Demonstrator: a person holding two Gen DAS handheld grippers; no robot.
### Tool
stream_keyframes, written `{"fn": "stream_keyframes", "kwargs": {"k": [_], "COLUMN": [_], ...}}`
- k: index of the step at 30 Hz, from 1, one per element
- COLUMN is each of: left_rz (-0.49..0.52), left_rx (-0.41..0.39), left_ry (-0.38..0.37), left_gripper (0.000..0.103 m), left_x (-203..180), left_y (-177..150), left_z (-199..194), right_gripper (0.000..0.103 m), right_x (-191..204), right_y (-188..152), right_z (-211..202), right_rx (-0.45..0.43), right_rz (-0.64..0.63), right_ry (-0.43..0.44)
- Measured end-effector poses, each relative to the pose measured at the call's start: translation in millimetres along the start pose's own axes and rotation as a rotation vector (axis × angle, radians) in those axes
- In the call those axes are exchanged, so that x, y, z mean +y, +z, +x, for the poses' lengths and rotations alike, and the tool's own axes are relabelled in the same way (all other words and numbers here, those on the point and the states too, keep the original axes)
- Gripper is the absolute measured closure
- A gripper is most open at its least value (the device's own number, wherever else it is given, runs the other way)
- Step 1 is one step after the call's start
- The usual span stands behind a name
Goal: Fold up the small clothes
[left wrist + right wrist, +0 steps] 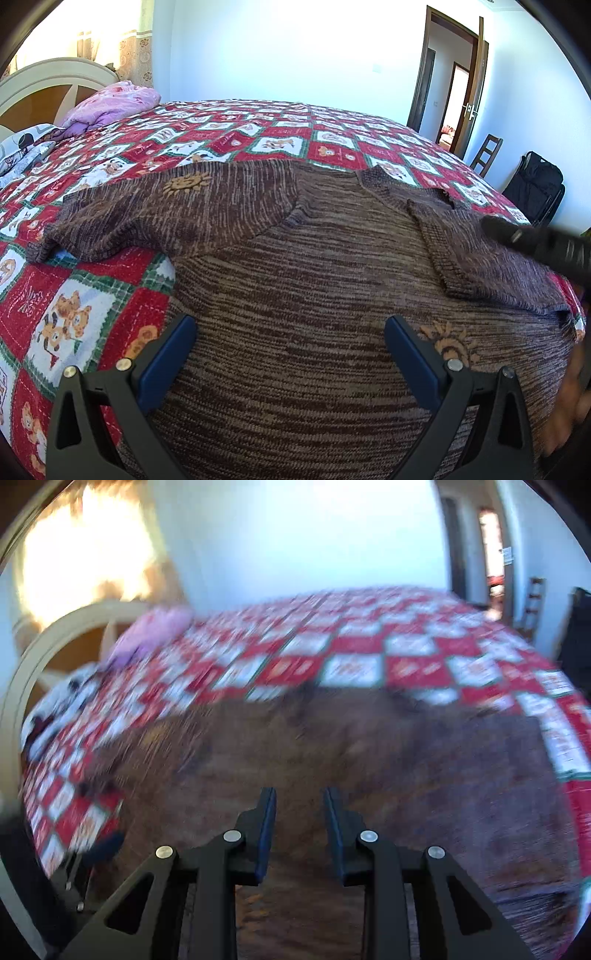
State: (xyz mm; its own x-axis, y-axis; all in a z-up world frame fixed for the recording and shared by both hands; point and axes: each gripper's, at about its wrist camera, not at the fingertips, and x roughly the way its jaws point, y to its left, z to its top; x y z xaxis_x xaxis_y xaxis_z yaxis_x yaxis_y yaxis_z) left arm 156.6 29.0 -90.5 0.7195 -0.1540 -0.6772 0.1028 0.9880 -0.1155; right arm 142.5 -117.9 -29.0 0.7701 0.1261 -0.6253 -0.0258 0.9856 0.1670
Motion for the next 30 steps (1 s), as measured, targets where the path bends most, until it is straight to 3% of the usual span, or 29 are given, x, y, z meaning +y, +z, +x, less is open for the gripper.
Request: {"fn": "stream_keyframes", "kwargs": {"k": [2, 6, 9, 13, 17, 19, 22, 24, 26, 30], "left_rz": [0.001, 0.003, 0.022, 0.063, 0.022, -0.071, -0.229, -0.380, -0.579, -0.819], "left_rx": [0.001, 0.003, 0.023, 0.053, 0.077, 0.046, -0.019, -0.061, -0.093, -0.043], "left_ry": [0.001, 0.003, 0.030, 0.090, -0.003, -0.044, -0.003, 0.017, -0.023, -0.113], "left_gripper": [0.000, 0.000, 0.000, 0.000, 0.000, 0.000, 0.000, 0.002, 0.002, 0.002], "left_x": [1.0, 0.3, -3.1, -11.8, 5.7, 29.7, 77.2, 118.7, 162.7, 204.8], "left_y": [-0.5, -0.5, 0.3, 0.4, 3.4, 7.0, 16.8, 21.5, 20.9, 11.1], "left_z": [-0.6, -0.2, 2.2, 3.3, -7.2, -22.7, -41.7, -50.9, -54.5, -31.0], "right_gripper": [0.075, 0.075, 0.054, 0.050, 0.050, 0.049, 0.047, 0.046, 0.046, 0.046], "right_x": [-19.4, -30.9, -14.3, -0.9, -10.6, -15.9, -18.9, -17.0, -15.3, -15.0], "right_y": [7.0, -13.1, -17.5, -19.7, -21.4, -21.5, -22.3, -22.5, -23.1, -22.5], "right_z": [2.5, 32.6, 31.0, 35.3, 31.1, 27.4, 25.1, 25.5, 25.7, 26.1], "right_rx": [0.021, 0.162, 0.123, 0.118, 0.109, 0.101, 0.093, 0.095, 0.095, 0.094], "right_rz": [0.030, 0.007, -0.076, -0.140, -0.116, -0.090, -0.068, -0.072, -0.078, -0.080], "right_ry": [-0.077, -0.077, -0.107, -0.173, -0.150, -0.125, -0.102, -0.104, -0.111, -0.112]}}
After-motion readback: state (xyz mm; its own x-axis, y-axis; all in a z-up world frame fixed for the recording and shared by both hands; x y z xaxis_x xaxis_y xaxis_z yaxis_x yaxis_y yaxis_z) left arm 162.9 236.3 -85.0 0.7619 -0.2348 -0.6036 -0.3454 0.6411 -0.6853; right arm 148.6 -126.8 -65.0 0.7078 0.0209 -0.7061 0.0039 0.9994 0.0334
